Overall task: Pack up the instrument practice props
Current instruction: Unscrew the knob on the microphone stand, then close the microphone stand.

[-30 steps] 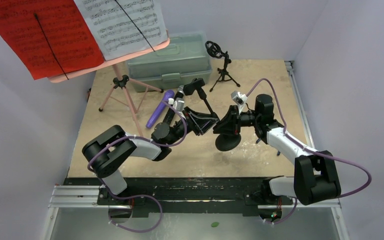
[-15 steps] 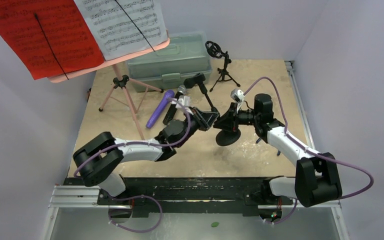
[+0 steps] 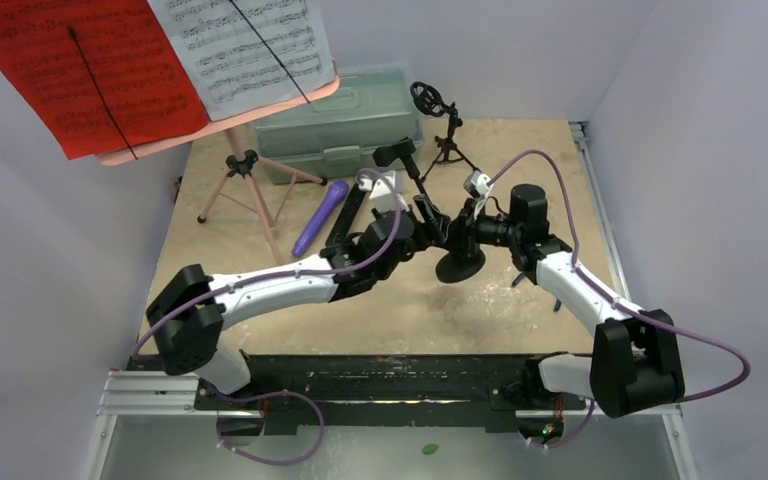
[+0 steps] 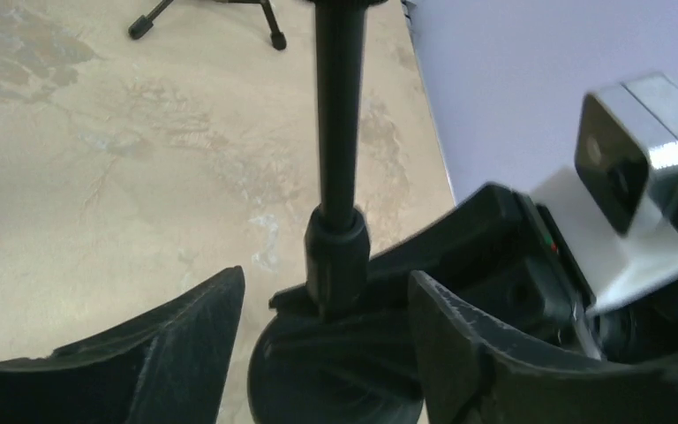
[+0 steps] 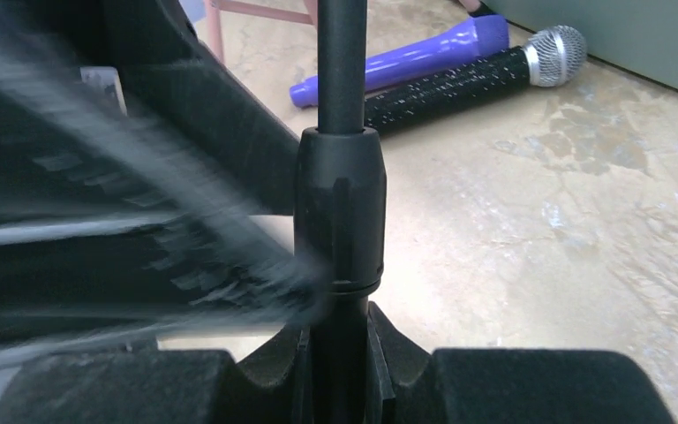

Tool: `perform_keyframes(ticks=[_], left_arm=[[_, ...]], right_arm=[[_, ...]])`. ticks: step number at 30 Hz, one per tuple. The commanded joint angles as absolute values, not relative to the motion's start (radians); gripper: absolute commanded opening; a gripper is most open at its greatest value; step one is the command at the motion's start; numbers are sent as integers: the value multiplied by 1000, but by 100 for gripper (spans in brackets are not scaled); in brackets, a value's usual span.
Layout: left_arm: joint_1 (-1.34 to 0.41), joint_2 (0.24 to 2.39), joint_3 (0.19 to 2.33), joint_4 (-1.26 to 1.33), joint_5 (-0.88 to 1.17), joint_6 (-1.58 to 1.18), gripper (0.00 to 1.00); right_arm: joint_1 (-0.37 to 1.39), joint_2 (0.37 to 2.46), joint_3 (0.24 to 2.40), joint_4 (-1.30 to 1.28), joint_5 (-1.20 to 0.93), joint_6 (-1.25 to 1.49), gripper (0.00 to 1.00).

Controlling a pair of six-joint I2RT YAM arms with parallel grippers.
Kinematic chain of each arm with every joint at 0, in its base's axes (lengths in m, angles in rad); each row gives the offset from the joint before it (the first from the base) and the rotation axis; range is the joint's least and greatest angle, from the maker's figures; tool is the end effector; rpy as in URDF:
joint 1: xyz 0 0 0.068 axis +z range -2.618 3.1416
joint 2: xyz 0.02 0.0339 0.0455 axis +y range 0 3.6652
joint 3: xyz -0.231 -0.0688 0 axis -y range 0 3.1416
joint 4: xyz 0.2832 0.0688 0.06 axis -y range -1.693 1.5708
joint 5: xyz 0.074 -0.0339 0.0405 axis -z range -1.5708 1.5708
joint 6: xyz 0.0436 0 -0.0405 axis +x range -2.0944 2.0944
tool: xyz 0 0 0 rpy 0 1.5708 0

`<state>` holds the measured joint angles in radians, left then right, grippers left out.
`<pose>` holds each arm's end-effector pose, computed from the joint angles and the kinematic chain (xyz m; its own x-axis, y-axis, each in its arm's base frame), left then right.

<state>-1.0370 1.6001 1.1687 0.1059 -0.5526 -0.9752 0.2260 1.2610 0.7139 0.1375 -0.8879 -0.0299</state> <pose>0.2305 -0.3451 0.2450 -0.4884 -0.5585 -0.6705 0.1344 0.7110 -0.6902 0.3002 0.1037 0.1970 -0.3630 -0.1028 -0.9261 -0.8461 0.4527 0.2814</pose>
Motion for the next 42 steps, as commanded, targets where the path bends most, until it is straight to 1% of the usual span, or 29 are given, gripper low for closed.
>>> perform_keyframes(ticks=[1, 2, 3, 5, 7, 11, 13, 17, 21, 25, 26, 28, 30, 34, 37, 41, 42], left_arm=[[-1049, 1377, 948, 456, -355, -664, 86], [-1047, 1313, 891, 503, -313, -606, 95], [-1044, 1270, 845, 533, -271, -563, 98], [-1029, 1184, 754, 590, -185, -497, 98], [-997, 1116, 722, 569, -134, -475, 95], [-880, 1036, 749, 485, -39, -480, 82], [-837, 1013, 777, 449, -38, -486, 75], [-816, 979, 839, 415, -62, -441, 69], [-815, 974, 916, 396, -86, -399, 50], [-814, 1011, 1009, 354, -145, -346, 26], [-812, 1028, 1037, 336, -159, -331, 22], [-804, 1072, 1099, 295, -182, -314, 18], [-790, 1125, 1150, 262, -185, -319, 7], [-725, 1222, 1206, 248, -117, -386, 1], [-705, 1290, 1236, 205, -43, -417, 0], [-703, 1383, 1259, 183, 218, -459, 0], [-703, 1388, 1255, 180, 233, -468, 0]], right_arm=[[206, 1250, 730, 209, -1069, -15, 0], [203, 1246, 725, 225, -1103, -8, 0], [199, 1242, 720, 242, -1143, -6, 0], [199, 1236, 717, 258, -1193, -6, 0], [199, 1237, 717, 253, -1220, -9, 0], [198, 1242, 732, 195, -1215, -65, 0], [199, 1241, 735, 181, -1212, -79, 0], [198, 1236, 740, 148, -1197, -108, 0], [199, 1242, 741, 137, -1190, -122, 0], [203, 1244, 745, 115, -1186, -150, 0], [204, 1244, 747, 106, -1183, -161, 0], [208, 1244, 752, 82, -1179, -184, 0], [213, 1243, 757, 59, -1177, -210, 0], [216, 1238, 761, 35, -1178, -234, 0], [215, 1235, 762, 27, -1179, -242, 0], [215, 1236, 764, 24, -1181, -247, 0], [217, 1237, 765, 23, -1181, -248, 0]])
